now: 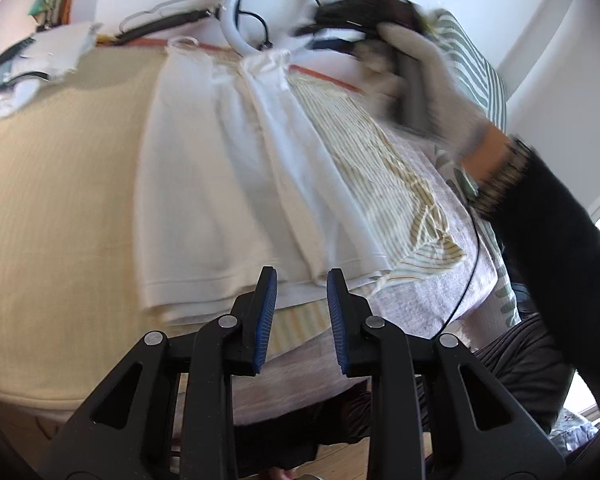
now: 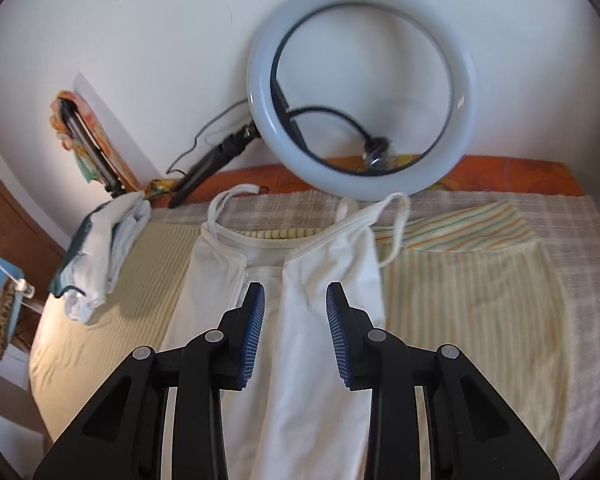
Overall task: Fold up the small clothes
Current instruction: 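Grasp the hem of the folded strip with both grippers, then lift the hem and fold it toward the straps, then open both grippers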
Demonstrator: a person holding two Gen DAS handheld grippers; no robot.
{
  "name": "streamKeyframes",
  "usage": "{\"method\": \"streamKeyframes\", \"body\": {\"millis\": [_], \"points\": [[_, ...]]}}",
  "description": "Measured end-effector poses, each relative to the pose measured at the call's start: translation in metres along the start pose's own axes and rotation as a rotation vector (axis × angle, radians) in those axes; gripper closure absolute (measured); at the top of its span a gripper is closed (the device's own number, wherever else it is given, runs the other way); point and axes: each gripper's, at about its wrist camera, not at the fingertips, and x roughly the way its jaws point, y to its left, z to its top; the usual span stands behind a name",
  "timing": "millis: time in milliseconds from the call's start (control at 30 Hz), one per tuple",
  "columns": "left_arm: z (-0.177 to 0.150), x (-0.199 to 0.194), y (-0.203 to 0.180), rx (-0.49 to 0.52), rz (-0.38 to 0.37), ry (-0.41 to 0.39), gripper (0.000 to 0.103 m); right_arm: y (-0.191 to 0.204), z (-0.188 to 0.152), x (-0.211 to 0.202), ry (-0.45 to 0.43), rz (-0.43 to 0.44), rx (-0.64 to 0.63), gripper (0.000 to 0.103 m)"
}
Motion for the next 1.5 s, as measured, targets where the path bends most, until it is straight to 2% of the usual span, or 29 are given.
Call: {"method": "streamKeyframes", "body": {"millis": [133, 233, 267, 333, 367, 433, 533, 733, 867, 1033, 1100, 1167, 1233, 1267, 1333, 1500], "points": [[0.009, -0.017, 0.022, 0.025, 0.093, -0.014, 0.078, -0.004, -0.027, -0.052, -0.008, 0.025, 0.004, 0.073], [0.013, -0.022, 0.041, -0.003, 0.113, -0.001, 0.077, -0.004, -0.062, -0.079, 0.023, 0.018, -0.025, 0.073], [0.014, -0.023, 0.047, -0.014, 0.117, 0.006, 0.075, -0.005, -0.075, -0.084, 0.036, 0.011, -0.034, 0.073], [0.015, -0.021, 0.059, -0.035, 0.117, 0.030, 0.064, -0.010, -0.103, -0.094, 0.072, 0.023, -0.028, 0.073], [0.015, -0.019, 0.063, -0.044, 0.118, 0.045, 0.064, -0.012, -0.116, -0.097, 0.092, 0.038, -0.015, 0.073], [0.013, -0.014, 0.069, -0.060, 0.104, 0.070, 0.064, -0.019, -0.143, -0.100, 0.140, 0.064, 0.015, 0.073], [0.010, -0.006, 0.085, -0.134, 0.064, 0.108, 0.064, -0.023, -0.174, -0.094, 0.220, 0.089, 0.042, 0.073], [0.007, 0.003, 0.104, -0.255, -0.018, 0.151, 0.064, -0.021, -0.212, -0.083, 0.314, 0.126, 0.040, 0.073], [0.003, 0.011, 0.103, -0.265, -0.060, 0.187, 0.064, -0.026, -0.224, -0.080, 0.354, 0.173, 0.072, 0.073], [0.002, 0.013, 0.099, -0.245, -0.058, 0.192, 0.064, -0.029, -0.233, -0.083, 0.363, 0.212, 0.086, 0.071], [0.003, 0.014, 0.099, -0.249, -0.063, 0.191, 0.064, -0.031, -0.233, -0.082, 0.368, 0.263, 0.122, 0.070], [0.003, 0.016, 0.099, -0.244, -0.068, 0.191, 0.071, -0.031, -0.235, -0.081, 0.386, 0.292, 0.124, 0.072], [0.003, 0.020, 0.100, -0.248, -0.079, 0.207, 0.089, -0.027, -0.236, -0.079, 0.396, 0.301, 0.110, 0.076], [0.002, 0.021, 0.101, -0.254, -0.082, 0.208, 0.091, -0.026, -0.237, -0.077, 0.400, 0.306, 0.112, 0.086], [0.002, 0.022, 0.101, -0.260, -0.089, 0.205, 0.097, -0.028, -0.238, -0.073, 0.417, 0.334, 0.151, 0.097], [0.007, 0.017, 0.098, -0.261, -0.109, 0.177, 0.099, -0.030, -0.234, -0.081, 0.386, 0.401, 0.202, 0.099]]}}
